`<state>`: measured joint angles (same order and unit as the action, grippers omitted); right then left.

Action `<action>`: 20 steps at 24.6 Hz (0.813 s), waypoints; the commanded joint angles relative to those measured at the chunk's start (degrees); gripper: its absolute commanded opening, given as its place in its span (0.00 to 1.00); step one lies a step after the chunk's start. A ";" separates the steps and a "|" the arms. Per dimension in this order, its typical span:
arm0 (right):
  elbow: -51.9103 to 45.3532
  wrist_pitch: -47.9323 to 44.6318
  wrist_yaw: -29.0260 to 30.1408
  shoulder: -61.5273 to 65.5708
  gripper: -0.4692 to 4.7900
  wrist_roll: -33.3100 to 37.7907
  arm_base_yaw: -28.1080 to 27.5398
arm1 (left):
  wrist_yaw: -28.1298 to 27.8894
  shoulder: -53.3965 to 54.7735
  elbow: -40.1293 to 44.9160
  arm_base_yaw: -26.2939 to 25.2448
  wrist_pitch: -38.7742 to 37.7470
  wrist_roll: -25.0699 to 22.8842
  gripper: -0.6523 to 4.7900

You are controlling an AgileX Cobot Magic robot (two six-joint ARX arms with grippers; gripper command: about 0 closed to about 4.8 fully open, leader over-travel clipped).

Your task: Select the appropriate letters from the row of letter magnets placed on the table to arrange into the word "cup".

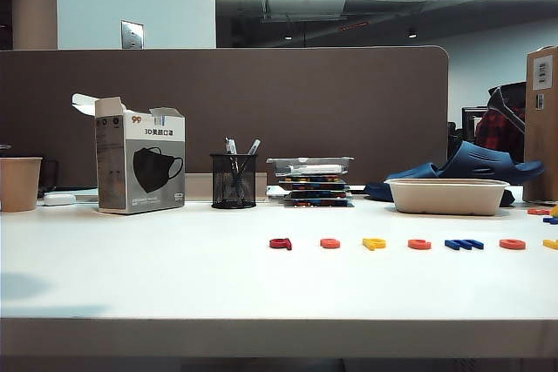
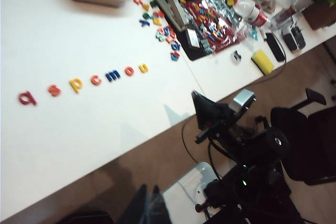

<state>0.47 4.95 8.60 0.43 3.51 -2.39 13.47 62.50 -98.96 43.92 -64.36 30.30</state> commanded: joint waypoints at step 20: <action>-0.44 -0.87 -1.44 -0.57 0.09 -0.13 0.04 | -29.33 12.61 -0.24 16.00 3.21 14.10 0.11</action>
<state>0.47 4.95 7.44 0.43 3.51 -2.42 -14.02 75.20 -98.96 59.68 -60.60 43.55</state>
